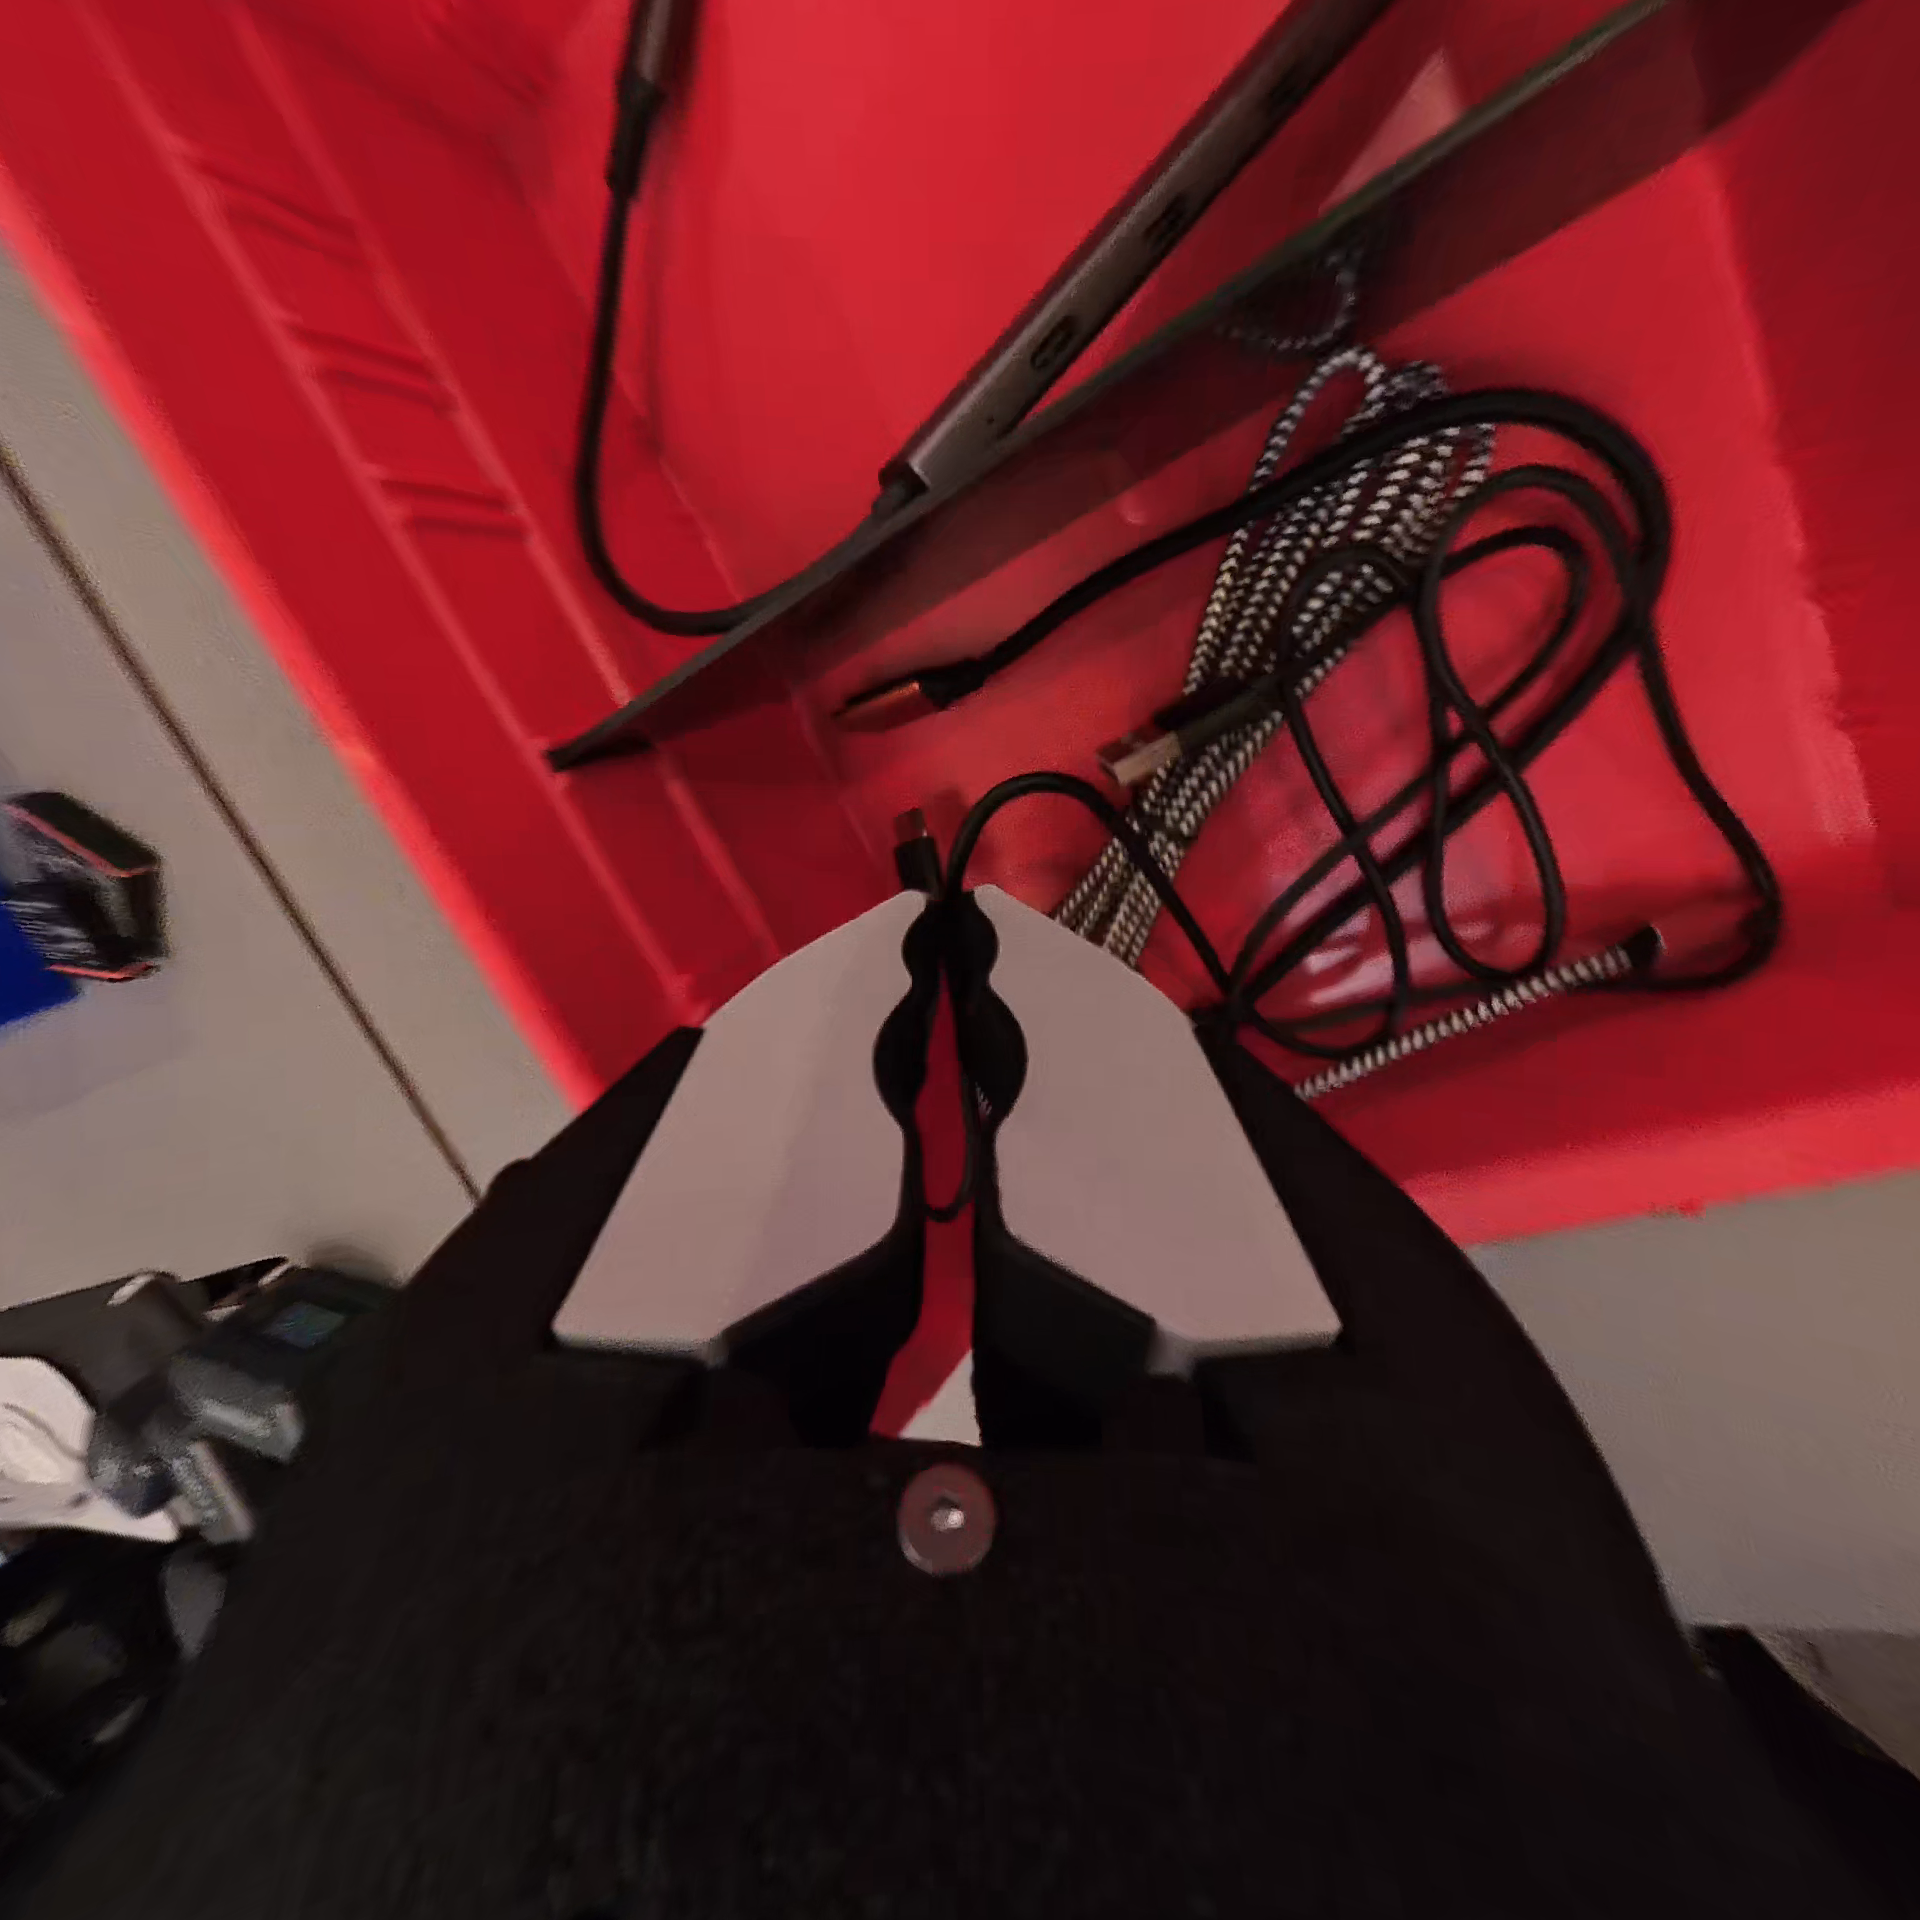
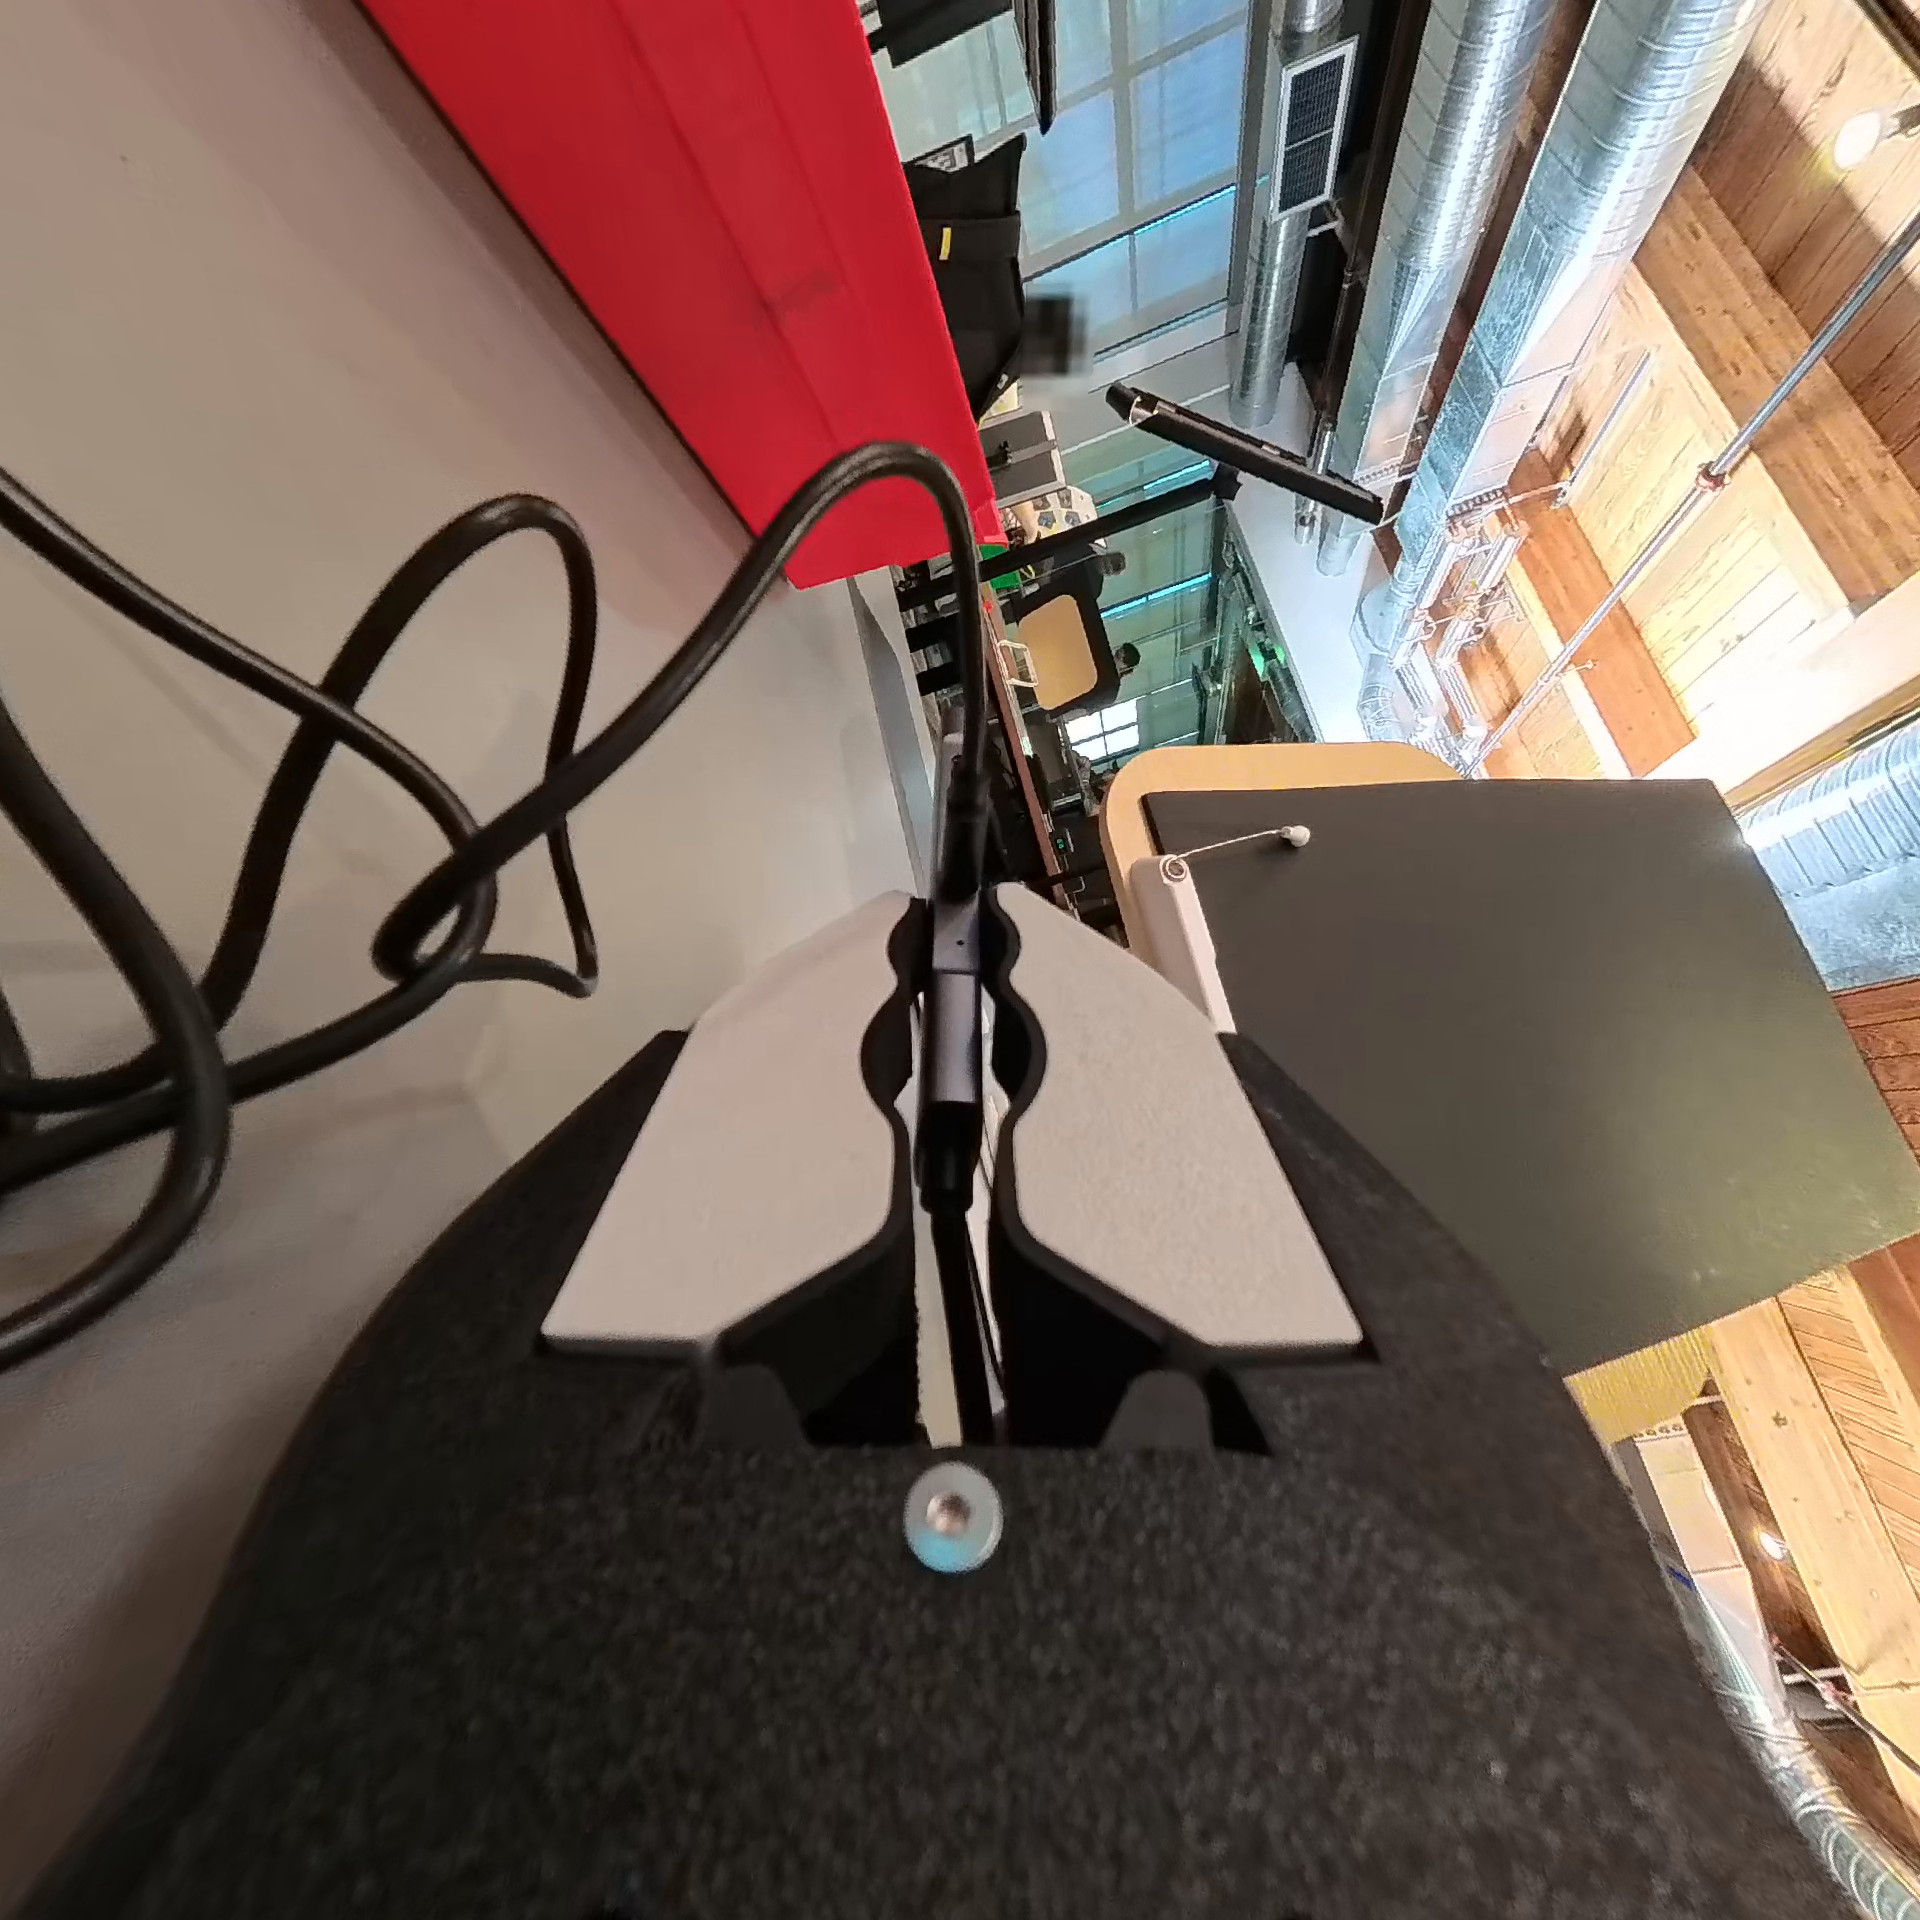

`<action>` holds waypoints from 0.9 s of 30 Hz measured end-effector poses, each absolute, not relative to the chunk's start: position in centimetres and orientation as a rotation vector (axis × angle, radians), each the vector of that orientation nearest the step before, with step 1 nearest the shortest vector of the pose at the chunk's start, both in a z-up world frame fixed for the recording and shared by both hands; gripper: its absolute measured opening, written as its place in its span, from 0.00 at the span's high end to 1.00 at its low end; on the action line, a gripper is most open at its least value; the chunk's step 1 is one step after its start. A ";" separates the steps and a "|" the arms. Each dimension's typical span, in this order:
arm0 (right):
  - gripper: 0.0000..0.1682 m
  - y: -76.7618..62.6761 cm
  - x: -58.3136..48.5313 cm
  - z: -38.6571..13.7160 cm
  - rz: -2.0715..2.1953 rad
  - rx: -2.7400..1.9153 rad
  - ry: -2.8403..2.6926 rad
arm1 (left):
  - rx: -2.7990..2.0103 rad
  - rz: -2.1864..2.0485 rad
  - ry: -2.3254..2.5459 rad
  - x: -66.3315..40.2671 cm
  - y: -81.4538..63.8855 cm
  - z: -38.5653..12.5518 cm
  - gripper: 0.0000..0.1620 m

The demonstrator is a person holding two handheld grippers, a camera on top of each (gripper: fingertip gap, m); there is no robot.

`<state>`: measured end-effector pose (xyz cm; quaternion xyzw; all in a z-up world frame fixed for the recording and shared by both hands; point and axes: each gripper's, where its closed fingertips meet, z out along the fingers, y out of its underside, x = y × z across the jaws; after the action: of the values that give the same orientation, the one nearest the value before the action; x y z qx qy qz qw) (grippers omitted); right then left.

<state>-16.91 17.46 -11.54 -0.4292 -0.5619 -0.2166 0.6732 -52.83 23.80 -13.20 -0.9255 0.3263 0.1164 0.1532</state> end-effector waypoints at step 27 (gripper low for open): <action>0.95 18.3 -15.7 -10.7 -0.434 -1.033 -1.178 | -1.817 -0.253 1.583 -26.2 -0.8 -16.0 0.98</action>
<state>-15.74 18.33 -10.67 -0.4615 -0.5263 -0.1941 0.6873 -26.19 -0.76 -16.03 -0.7020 0.6115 -0.0979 0.3516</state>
